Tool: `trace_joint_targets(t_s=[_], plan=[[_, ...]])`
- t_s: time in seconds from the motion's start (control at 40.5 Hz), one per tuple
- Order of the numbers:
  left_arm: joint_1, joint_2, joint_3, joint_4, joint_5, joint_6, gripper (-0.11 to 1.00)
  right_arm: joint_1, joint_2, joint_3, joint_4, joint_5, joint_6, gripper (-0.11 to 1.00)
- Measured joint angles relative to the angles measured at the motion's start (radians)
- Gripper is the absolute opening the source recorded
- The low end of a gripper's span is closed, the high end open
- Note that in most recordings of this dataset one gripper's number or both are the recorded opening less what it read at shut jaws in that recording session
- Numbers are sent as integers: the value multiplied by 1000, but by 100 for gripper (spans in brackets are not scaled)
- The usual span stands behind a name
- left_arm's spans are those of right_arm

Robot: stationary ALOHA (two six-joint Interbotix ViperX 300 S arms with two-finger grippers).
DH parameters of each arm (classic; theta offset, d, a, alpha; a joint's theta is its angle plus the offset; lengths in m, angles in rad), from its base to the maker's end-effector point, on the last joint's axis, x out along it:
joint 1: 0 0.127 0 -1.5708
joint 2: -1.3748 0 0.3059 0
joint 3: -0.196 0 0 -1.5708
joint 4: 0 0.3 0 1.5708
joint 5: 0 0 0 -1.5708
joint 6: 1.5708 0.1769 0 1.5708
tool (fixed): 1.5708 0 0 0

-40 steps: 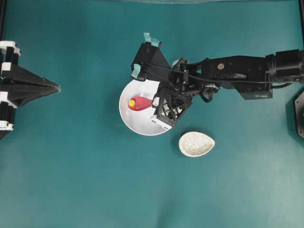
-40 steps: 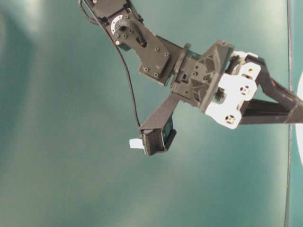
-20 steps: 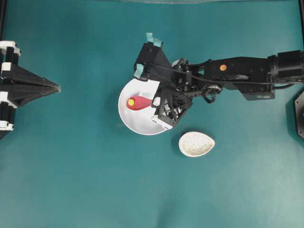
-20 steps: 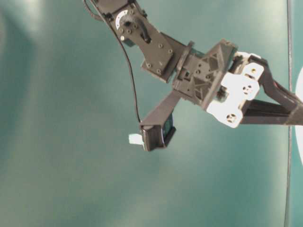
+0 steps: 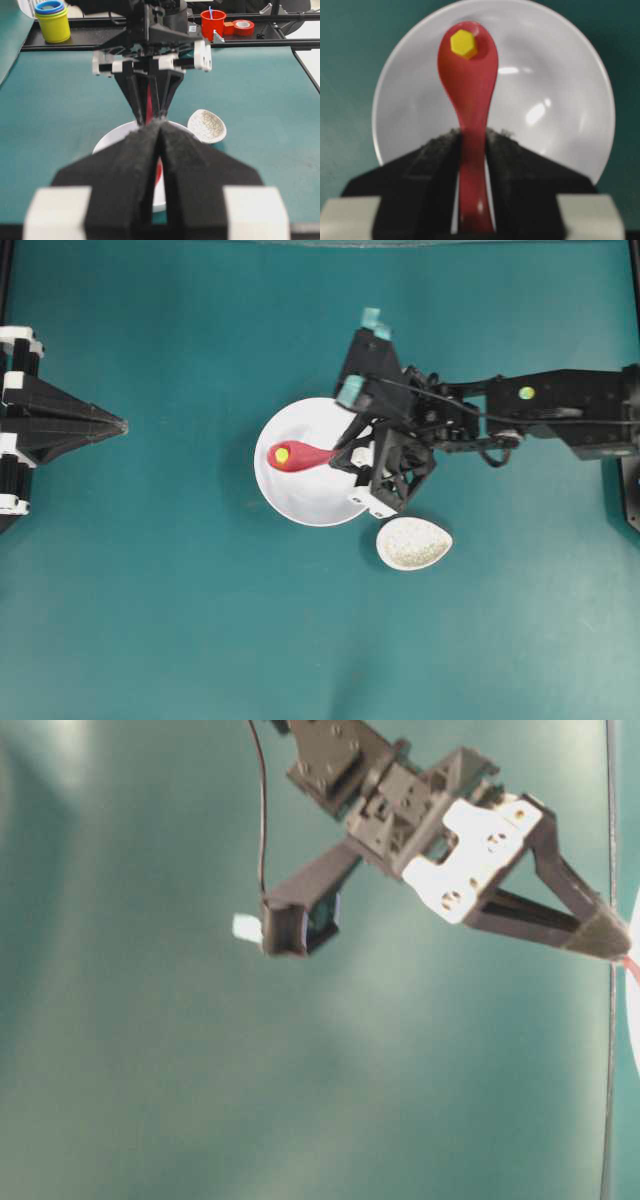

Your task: Scoop the yellow hexagonal prism block from the bowl with a spoon using the right arm.

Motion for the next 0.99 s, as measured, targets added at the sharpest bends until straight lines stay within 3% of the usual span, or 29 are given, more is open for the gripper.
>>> trace_joint_targets(t_s=[0.321, 0.988], plan=[[0, 2, 0, 0, 0, 0, -1, 0, -132, 138, 0, -158, 0, 23], [0, 2, 0, 0, 0, -2, -1, 2, -328, 183, -29, -166, -2, 23]])
